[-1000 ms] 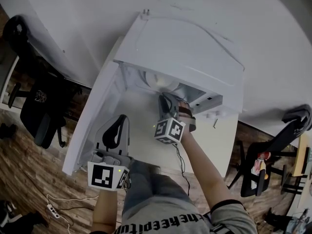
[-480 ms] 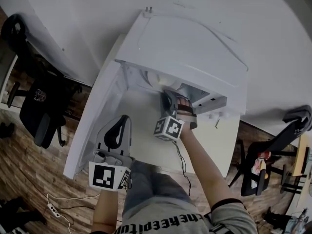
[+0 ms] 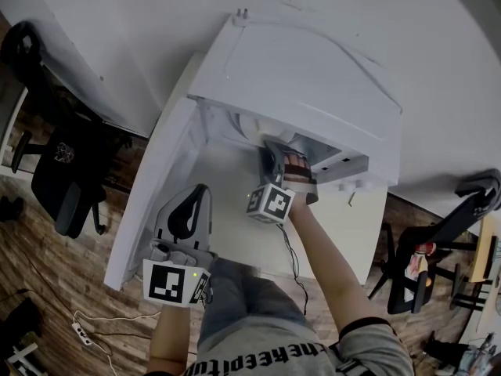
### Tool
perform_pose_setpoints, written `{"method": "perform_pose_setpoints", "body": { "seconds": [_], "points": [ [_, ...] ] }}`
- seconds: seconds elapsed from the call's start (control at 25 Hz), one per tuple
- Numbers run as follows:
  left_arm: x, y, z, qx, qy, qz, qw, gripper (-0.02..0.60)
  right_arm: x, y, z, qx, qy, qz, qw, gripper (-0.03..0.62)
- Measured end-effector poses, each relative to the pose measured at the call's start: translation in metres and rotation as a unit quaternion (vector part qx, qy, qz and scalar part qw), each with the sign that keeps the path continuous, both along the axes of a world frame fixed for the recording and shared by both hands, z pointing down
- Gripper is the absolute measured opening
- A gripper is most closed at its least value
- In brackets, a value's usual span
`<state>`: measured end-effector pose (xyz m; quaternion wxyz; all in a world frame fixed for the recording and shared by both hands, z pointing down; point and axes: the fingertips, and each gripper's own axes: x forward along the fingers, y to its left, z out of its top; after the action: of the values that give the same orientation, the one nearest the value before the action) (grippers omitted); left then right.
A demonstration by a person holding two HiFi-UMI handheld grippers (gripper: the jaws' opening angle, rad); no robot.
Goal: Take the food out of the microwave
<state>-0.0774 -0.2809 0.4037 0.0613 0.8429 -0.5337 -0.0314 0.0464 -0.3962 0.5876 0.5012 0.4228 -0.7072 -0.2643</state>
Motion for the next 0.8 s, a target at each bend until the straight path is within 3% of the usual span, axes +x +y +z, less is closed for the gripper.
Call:
{"method": "perform_pose_setpoints", "body": {
  "seconds": [0.8],
  "points": [
    [-0.0040, 0.0005, 0.0032, -0.005, 0.006, 0.002, 1.0000, 0.014, -0.0089, 0.0014, 0.0022, 0.007, 0.026, -0.017, 0.999, 0.041]
  ]
}}
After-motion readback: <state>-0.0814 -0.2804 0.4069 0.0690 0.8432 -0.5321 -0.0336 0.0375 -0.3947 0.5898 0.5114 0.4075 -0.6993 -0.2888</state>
